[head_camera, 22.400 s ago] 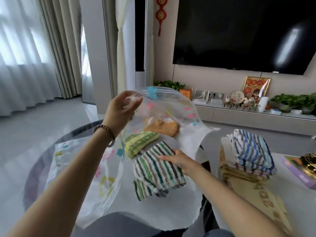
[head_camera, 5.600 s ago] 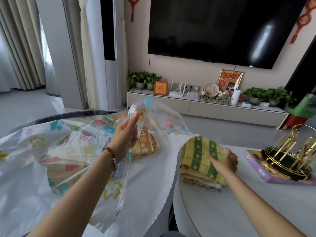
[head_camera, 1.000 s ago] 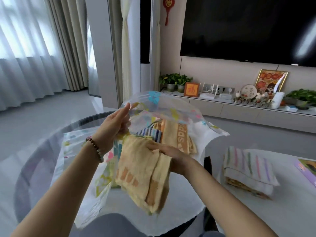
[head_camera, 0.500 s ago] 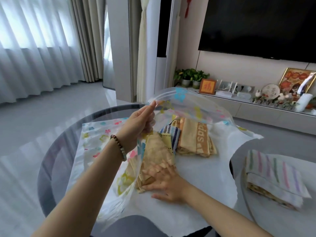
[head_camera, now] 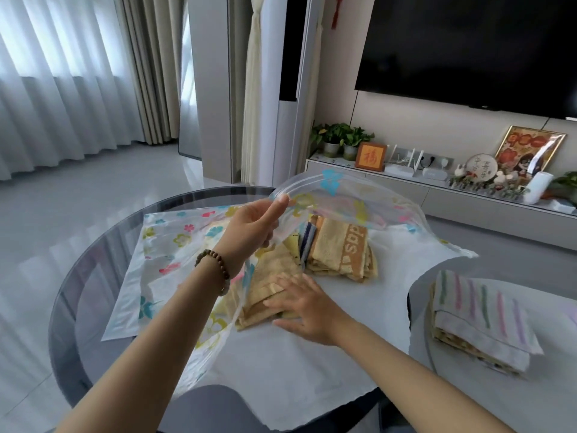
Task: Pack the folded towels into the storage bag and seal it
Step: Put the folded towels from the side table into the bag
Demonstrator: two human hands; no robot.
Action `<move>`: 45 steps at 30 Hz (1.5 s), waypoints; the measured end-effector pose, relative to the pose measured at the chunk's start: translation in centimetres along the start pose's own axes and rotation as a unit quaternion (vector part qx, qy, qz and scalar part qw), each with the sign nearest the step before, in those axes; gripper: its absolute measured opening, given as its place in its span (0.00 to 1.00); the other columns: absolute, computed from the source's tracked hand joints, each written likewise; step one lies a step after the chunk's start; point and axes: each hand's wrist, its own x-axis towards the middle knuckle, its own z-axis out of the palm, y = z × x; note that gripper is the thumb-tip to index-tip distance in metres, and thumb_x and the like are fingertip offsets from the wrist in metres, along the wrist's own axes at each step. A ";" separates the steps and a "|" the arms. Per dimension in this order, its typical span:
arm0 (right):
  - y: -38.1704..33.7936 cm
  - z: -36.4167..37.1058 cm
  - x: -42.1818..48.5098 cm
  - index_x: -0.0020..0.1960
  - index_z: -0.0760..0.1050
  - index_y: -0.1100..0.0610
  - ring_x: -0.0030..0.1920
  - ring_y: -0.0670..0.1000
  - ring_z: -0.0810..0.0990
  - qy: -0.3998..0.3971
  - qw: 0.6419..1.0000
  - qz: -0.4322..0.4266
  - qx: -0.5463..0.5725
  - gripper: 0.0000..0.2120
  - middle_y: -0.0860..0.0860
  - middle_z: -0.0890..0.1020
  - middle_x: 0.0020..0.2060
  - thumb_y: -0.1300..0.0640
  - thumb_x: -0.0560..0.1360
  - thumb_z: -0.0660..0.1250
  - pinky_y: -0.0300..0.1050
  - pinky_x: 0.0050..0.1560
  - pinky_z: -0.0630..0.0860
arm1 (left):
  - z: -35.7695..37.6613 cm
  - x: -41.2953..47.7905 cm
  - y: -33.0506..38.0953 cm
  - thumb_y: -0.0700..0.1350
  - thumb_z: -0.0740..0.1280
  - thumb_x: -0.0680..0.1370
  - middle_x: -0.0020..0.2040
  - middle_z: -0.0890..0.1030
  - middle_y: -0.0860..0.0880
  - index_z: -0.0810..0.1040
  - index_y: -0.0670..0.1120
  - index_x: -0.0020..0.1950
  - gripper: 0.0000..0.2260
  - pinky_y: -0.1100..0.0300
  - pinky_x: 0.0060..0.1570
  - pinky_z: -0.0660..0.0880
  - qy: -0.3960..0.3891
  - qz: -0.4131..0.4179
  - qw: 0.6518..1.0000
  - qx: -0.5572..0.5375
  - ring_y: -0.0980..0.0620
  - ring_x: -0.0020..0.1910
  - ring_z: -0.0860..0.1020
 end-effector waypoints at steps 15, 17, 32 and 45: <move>14.4 -6.7 -30.1 0.51 0.77 0.60 0.59 0.58 0.76 0.400 0.773 0.455 0.186 0.08 0.59 0.78 0.54 0.67 0.74 0.68 0.33 0.57 0.68 | 29.3 -3.9 -1.9 0.51 0.59 0.80 0.60 0.79 0.46 0.74 0.46 0.63 0.15 0.59 0.56 0.72 -0.326 0.107 0.913 0.219 0.50 0.56 0.77; 16.9 -6.4 -31.7 0.62 0.73 0.65 0.65 0.60 0.72 0.390 0.698 0.541 0.262 0.17 0.62 0.74 0.64 0.63 0.74 0.69 0.45 0.65 0.68 | 33.5 -2.4 -5.6 0.53 0.58 0.80 0.73 0.64 0.43 0.60 0.44 0.73 0.25 0.53 0.68 0.63 -0.356 0.001 0.897 0.264 0.45 0.70 0.65; 25.3 -1.0 -30.2 0.65 0.69 0.59 0.54 0.55 0.79 0.368 0.550 0.589 0.465 0.29 0.56 0.79 0.59 0.52 0.69 0.75 0.49 0.49 0.79 | 40.4 4.9 -18.0 0.55 0.58 0.79 0.64 0.72 0.41 0.55 0.43 0.72 0.27 0.49 0.52 0.78 -0.156 -0.274 0.948 0.043 0.41 0.57 0.75; 11.3 1.0 -36.4 0.61 0.72 0.58 0.56 0.54 0.80 0.333 0.589 0.563 0.475 0.20 0.55 0.81 0.56 0.58 0.71 0.73 0.51 0.62 0.74 | 34.6 -3.4 -15.4 0.57 0.66 0.73 0.62 0.74 0.45 0.66 0.46 0.67 0.27 0.57 0.52 0.74 -0.241 -0.156 0.921 0.263 0.46 0.55 0.76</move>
